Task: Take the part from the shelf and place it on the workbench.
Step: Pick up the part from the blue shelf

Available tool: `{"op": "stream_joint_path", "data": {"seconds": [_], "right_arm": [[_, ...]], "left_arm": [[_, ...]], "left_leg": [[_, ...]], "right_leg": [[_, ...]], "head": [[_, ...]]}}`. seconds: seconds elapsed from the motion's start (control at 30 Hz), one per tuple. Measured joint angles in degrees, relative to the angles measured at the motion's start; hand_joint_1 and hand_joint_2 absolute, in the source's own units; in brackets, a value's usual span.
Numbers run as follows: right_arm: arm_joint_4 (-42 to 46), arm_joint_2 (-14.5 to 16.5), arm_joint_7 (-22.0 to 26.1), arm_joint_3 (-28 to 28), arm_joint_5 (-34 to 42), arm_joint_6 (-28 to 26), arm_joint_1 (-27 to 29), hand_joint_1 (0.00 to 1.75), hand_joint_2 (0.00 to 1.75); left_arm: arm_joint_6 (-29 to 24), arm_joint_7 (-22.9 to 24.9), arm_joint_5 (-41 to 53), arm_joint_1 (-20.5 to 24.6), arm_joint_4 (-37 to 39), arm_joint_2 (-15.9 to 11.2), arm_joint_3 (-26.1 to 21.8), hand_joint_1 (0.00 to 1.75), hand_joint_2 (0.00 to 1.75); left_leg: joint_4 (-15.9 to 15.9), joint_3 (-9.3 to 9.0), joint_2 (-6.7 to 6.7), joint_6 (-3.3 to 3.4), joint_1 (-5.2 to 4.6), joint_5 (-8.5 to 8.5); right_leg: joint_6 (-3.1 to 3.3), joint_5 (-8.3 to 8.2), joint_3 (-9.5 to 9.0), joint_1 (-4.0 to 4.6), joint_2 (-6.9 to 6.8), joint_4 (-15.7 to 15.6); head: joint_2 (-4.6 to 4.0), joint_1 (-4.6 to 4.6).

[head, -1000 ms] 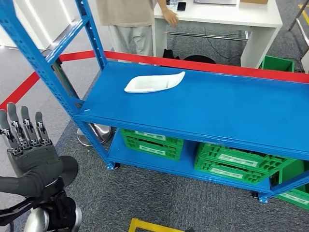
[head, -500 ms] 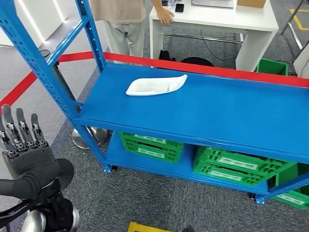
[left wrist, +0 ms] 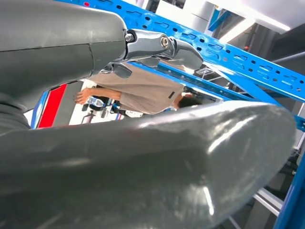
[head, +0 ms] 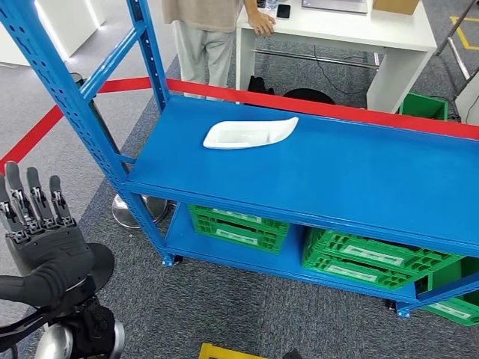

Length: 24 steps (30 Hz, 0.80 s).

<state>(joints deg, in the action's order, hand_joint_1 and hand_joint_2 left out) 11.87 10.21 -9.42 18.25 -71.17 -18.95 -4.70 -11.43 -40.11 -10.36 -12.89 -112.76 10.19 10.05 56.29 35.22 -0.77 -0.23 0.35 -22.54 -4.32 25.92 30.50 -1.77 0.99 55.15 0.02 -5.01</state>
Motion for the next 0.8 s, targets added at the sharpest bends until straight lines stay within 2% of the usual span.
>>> {"op": "stream_joint_path", "data": {"seconds": [0.23, 0.33, 0.47, 0.63, 0.73, 0.8], "right_arm": [[0.0, 0.0, 0.0, 0.0, 0.1, -0.1, 0.0, 0.0, 0.0], [0.0, 0.0, 0.0, 0.1, 0.2, -0.5, 0.1, 0.0, 0.0], [0.0, 0.0, 0.2, 0.7, 0.5, -1.1, 0.4, 0.0, 0.0], [0.0, 0.0, 0.5, 1.4, 0.6, -1.3, 0.8, 0.0, 0.0], [0.0, 0.0, 0.5, 1.5, 0.5, -1.1, 0.8, 0.0, 0.0], [0.0, -0.1, 0.4, 1.5, 0.2, -0.7, 0.8, 0.0, 0.0]], "left_arm": [[-2.1, 0.0, 0.4, -0.2, 0.0, 0.0, 0.0, 0.0, 0.0], [-6.1, 0.4, 3.2, -0.2, 0.2, -0.2, -0.3, 0.0, 0.0], [-15.2, 3.3, 11.4, -0.1, 1.3, -2.0, -2.9, 0.0, 0.0], [-17.6, 5.2, 14.1, -0.1, 2.6, -4.4, -7.2, 0.0, 0.0], [-20.9, 11.0, 22.1, 0.1, 3.8, -6.4, -9.6, 0.0, 0.0], [-20.9, 18.0, 31.2, 0.7, 6.0, -10.0, -13.1, 0.0, 0.0]], "left_leg": [[0.0, -0.1, 0.01, -0.03, 0.13, 0.0], [0.0, -0.11, 0.01, -0.05, 0.14, -0.01], [-0.1, -0.14, 0.01, -0.08, 0.14, -0.03], [-0.1, -0.15, 0.01, -0.1, 0.16, -0.04], [-0.1, -0.15, 0.01, -0.1, 0.16, -0.04], [-0.1, -0.18, 0.02, -0.12, 0.16, -0.04]], "right_leg": [[0.03, 0.13, 0.0, 0.13, 0.0, 0.1], [0.1, 0.2, 0.0, 0.14, 0.0, 0.2], [0.14, 0.25, 0.01, 0.14, 0.0, 0.2], [0.22, 0.33, 0.01, 0.15, 0.0, 0.3], [0.22, 0.33, 0.0, 0.15, 0.0, 0.3], [0.27, 0.36, 0.03, 0.16, 0.0, 0.4]], "head": [[0.0, -0.01], [0.0, 0.01], [0.0, -0.01], [0.0, 0.01], [0.0, 0.02], [0.0, 0.01]]}}
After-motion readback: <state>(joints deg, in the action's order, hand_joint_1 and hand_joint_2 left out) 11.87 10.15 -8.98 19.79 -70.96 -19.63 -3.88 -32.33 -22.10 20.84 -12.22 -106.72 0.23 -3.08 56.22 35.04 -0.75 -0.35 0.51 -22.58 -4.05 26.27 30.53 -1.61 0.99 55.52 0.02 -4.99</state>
